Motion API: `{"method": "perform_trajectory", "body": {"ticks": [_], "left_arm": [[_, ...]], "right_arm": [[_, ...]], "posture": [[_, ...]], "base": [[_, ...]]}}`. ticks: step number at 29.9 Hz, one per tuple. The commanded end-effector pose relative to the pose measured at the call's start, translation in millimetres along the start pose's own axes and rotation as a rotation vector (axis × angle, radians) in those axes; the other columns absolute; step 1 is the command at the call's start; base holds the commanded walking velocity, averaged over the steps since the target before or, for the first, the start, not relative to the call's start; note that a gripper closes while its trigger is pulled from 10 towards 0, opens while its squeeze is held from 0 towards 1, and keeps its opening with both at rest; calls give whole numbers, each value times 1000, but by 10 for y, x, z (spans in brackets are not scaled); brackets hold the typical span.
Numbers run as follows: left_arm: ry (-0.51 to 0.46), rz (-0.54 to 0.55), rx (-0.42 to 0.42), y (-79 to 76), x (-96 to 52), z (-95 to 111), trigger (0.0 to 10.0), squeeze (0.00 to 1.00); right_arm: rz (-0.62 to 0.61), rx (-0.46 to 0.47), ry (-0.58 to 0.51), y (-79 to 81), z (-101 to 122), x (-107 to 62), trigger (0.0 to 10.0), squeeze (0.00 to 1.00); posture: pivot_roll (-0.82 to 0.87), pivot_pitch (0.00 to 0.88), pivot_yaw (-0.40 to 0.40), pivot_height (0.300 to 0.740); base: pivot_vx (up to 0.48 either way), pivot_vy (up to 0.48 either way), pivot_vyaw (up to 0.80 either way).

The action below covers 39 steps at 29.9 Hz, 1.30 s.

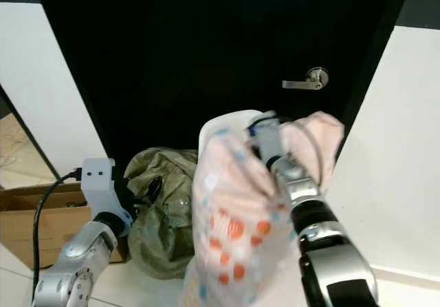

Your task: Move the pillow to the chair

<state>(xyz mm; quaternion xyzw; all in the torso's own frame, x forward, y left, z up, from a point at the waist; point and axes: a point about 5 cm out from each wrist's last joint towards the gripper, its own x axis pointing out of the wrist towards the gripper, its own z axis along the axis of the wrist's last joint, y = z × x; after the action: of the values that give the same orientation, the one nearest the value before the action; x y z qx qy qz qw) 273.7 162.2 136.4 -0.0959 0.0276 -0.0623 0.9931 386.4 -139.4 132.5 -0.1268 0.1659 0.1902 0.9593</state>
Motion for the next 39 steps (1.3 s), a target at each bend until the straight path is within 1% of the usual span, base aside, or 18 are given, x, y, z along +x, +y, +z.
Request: {"method": "perform_trajectory", "body": {"ticks": [1,3,4,5,8,10,11,13,15,18,19,20,25,27,31,35,36,39], "left_arm": [[12,18,3,28,-24,-23,10000,0],[12,20,3,30,-28,-24,10000,0],[11,21,-1,28,-34,-24,10000,0],[11,21,-1,28,-34,-24,10000,0],[2,10,-16,-5,-34,-16,10000,0],[2,10,-16,-5,-34,-16,10000,0],[-3,5,-20,-18,-28,-7,10000,0],[-9,-2,-24,-43,-16,3,10000,0],[-10,-5,-25,-57,-11,6,10000,0],[-11,-7,-26,-62,-10,8,10000,0],[-11,-7,-26,-62,-10,8,10000,0],[-12,-8,-26,-64,-10,9,10000,0],[-14,-7,-24,-65,-13,15,10000,0],[-16,-5,-23,-60,-19,22,10000,0],[-19,-3,-21,-52,-22,35,10000,0],[-21,-4,-20,-54,-20,39,10000,0],[-22,-6,-20,-60,-14,38,10000,0],[-22,-8,-20,-67,-8,37,10000,0]], "right_arm": [[2,-21,56,-8,-104,-7,10000,0],[6,-31,70,10,-136,-3,10000,0],[-65,-24,60,-82,-99,-14,10000,0],[-65,-24,60,-82,-99,-14,10000,0],[-393,14,-85,-613,259,-178,10000,0],[-393,14,-85,-613,259,-178,10000,0],[-453,18,-136,-742,374,-244,10000,0],[-472,28,-275,-872,642,-346,10000,0],[-449,30,-359,-881,820,-384,10000,0],[-427,9,-391,-828,917,-372,10000,0],[-427,9,-391,-828,917,-372,10000,0],[-401,-20,-395,-735,967,-326,10000,0],[-347,-75,-380,-574,972,-243,10000,0],[-338,-143,-340,-479,925,-181,10000,0],[-373,-169,-278,-526,841,-170,10000,0],[-378,-163,-212,-577,718,-167,10000,0],[-357,-130,-169,-583,606,-155,10000,0],[-335,-108,-130,-578,499,-145,10000,0]], "posture": [[-103,31,-41,740],[-100,33,-43,740],[-102,34,-41,740],[-102,34,-41,740],[-106,36,-44,740],[-106,36,-44,740],[-107,37,-43,740],[-110,37,-44,740],[-112,38,-43,740],[-110,37,-44,740],[-110,37,-44,740],[-109,38,-44,740],[-103,37,-47,740],[-95,34,-48,740],[-96,32,-49,740],[-101,30,-49,740],[-105,26,-49,740],[-104,26,-49,740]], "base": [[0,0,0],[0,0,0],[0,0,0],[0,0,0],[0,0,0],[0,0,0],[0,0,0],[0,0,0],[0,0,0],[0,0,0],[0,0,0],[0,0,0],[0,0,0],[0,0,0],[0,0,0],[0,0,0],[0,0,0],[0,0,0]]}}
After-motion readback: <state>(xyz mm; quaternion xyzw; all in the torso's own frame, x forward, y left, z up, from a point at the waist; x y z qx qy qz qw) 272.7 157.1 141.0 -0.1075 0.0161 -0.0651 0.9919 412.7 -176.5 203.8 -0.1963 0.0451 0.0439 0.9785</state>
